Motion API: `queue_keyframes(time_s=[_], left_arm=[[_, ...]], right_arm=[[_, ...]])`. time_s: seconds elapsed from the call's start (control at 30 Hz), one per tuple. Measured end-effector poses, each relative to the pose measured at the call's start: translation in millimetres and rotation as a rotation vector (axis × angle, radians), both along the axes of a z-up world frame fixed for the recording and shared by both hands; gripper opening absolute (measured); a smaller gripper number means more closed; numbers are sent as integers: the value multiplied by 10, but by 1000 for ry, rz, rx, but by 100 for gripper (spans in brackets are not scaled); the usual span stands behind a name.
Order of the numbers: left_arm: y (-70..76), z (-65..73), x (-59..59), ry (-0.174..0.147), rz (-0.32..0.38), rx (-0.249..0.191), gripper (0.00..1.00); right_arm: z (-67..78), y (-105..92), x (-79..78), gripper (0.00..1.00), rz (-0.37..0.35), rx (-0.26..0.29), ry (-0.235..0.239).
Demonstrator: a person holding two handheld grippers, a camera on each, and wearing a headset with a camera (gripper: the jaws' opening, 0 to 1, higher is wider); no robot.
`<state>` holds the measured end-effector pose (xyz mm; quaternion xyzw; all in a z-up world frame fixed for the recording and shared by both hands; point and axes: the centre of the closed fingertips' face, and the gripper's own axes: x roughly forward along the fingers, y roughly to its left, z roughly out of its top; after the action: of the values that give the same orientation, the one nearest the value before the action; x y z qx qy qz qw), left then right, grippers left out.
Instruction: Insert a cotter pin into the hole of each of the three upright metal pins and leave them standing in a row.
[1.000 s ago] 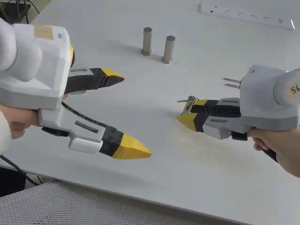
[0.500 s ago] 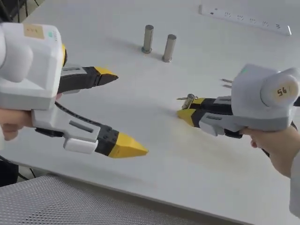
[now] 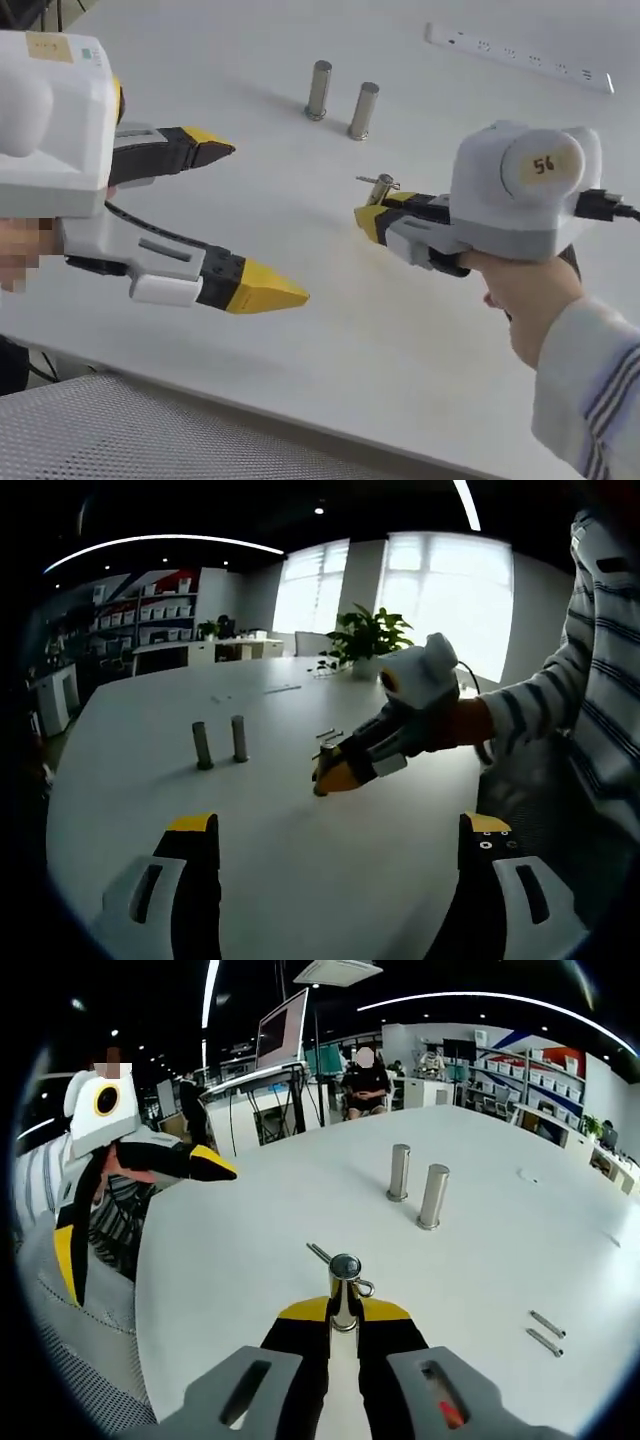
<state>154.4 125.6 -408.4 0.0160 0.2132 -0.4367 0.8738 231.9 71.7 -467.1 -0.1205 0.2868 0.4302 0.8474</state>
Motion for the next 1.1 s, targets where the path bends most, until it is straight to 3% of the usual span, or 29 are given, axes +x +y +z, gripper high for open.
queue_keyframes(time_s=[0.13, 0.23, 0.57, 0.77, 1.1], left_arm=[[34, 17, -2, -8, 8, 5, 99], [20, 22, 3, -8, 17, 8, 99], [-3, 53, 59, -9, 28, 5, 99], [-6, 75, 84, -10, 25, 4, 99], [1, 50, 99, -8, 22, 14, 99]], right_arm=[[-18, 94, 92, 4, -28, -12, -2], [-45, 150, 141, 4, -25, -49, -31], [-99, 302, 176, 4, -45, -50, -25], [-113, 313, 194, 4, -67, -21, -5], [-157, 311, 195, 4, -80, -19, -27]])
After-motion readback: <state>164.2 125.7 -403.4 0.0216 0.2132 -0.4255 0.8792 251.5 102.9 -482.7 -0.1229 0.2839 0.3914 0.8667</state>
